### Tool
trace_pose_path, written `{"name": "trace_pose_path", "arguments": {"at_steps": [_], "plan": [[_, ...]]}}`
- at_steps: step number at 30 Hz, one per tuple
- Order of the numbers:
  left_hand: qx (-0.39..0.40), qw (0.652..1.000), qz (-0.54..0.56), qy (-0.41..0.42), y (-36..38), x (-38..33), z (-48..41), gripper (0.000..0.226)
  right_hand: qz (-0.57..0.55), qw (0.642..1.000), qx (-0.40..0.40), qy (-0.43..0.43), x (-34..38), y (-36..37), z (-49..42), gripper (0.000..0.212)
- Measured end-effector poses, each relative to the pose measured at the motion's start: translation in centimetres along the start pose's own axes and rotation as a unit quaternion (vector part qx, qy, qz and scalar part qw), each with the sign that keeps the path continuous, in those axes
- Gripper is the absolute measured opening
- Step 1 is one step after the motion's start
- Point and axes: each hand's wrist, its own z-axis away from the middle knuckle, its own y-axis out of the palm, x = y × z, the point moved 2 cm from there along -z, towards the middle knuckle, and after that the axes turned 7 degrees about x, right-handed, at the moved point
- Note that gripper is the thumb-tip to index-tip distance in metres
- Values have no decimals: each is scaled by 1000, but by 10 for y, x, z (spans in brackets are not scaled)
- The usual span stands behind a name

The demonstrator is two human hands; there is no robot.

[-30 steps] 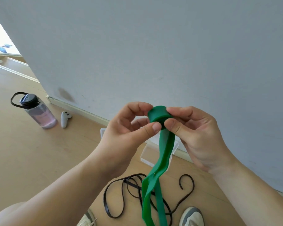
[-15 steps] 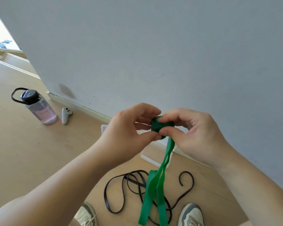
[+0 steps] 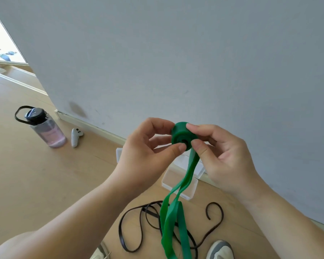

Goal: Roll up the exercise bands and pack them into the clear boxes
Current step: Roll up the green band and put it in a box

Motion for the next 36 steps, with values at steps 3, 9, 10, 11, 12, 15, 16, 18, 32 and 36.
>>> {"name": "trace_pose_path", "arguments": {"at_steps": [3,9,10,11,12,15,16,18,32,36], "plan": [[-18,999,-38,-12,3,1,-1,29,83,996,7,-27,-1,6,2,33],[-51,998,29,-27,-2,4,1,33,33,999,23,-13,-1,11,-3,35],[-48,997,42,-37,-3,4,2,32,35,999,15,-17,-1,9,-4,35],[-39,997,39,-46,-3,5,1,31,47,999,9,-20,-2,6,-5,35],[-26,998,15,-49,-4,6,-1,29,64,998,12,-22,-3,4,-7,35],[1,993,-107,-40,-7,7,-5,31,113,991,73,-22,-5,-1,-9,35],[13,992,-118,-40,-7,7,-5,34,128,987,94,-27,-5,-4,-9,34],[47,989,-136,-39,-5,7,-4,39,152,980,122,-36,-3,-7,-8,33],[-10,1000,-7,9,1,14,-3,20,-50,998,-8,27,-6,-7,-2,32],[17,979,-194,65,-3,13,-2,34,112,991,68,-17,-5,-14,-3,36]]}}
